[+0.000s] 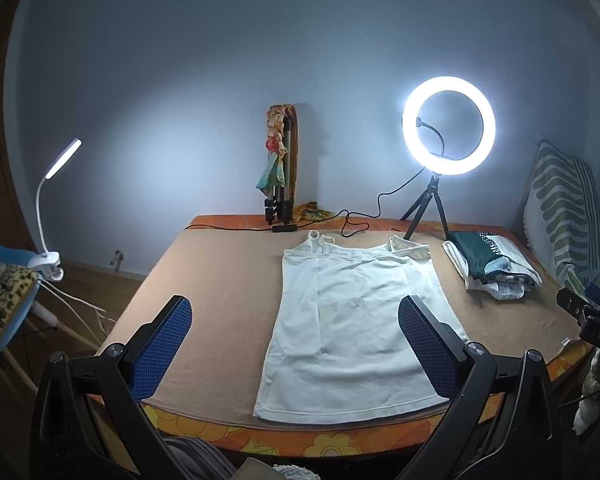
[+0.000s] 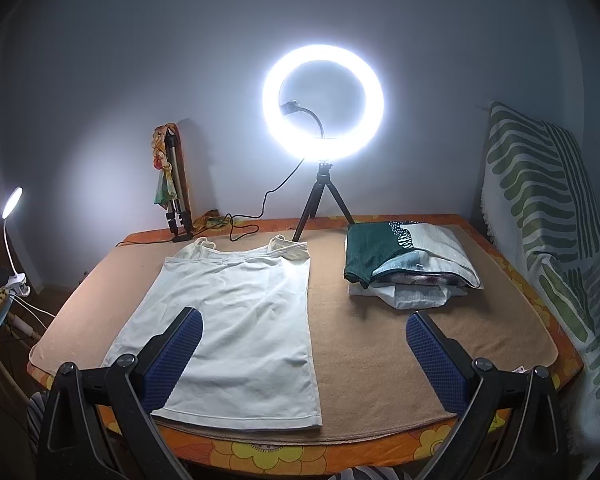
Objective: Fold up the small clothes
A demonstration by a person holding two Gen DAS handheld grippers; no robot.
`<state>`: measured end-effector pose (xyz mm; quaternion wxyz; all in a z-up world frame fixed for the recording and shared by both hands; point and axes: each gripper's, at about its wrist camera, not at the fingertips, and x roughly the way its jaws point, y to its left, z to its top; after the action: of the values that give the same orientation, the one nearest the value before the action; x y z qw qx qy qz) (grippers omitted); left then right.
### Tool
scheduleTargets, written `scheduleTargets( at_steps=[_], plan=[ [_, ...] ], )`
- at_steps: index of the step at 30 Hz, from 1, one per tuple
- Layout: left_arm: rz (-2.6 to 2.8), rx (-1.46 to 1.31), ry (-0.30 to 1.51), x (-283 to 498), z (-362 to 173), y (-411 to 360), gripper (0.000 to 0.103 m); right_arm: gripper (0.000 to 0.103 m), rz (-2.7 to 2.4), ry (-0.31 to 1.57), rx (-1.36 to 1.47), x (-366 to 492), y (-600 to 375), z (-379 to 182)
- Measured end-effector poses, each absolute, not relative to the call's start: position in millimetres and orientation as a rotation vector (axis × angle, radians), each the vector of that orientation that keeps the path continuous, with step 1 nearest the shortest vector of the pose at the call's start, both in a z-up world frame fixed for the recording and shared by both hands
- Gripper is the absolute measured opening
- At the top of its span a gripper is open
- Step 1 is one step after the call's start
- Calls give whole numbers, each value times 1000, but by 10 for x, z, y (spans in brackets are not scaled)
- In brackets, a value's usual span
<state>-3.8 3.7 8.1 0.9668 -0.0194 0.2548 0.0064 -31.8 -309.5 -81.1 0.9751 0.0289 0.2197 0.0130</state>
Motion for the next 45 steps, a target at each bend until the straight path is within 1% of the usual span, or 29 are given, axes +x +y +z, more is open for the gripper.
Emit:
scheduleTargets(
  at_steps=[45],
  plan=[
    [21, -41, 510, -64, 80, 45, 103, 103, 24, 439, 56, -319, -3062, -815]
  ],
)
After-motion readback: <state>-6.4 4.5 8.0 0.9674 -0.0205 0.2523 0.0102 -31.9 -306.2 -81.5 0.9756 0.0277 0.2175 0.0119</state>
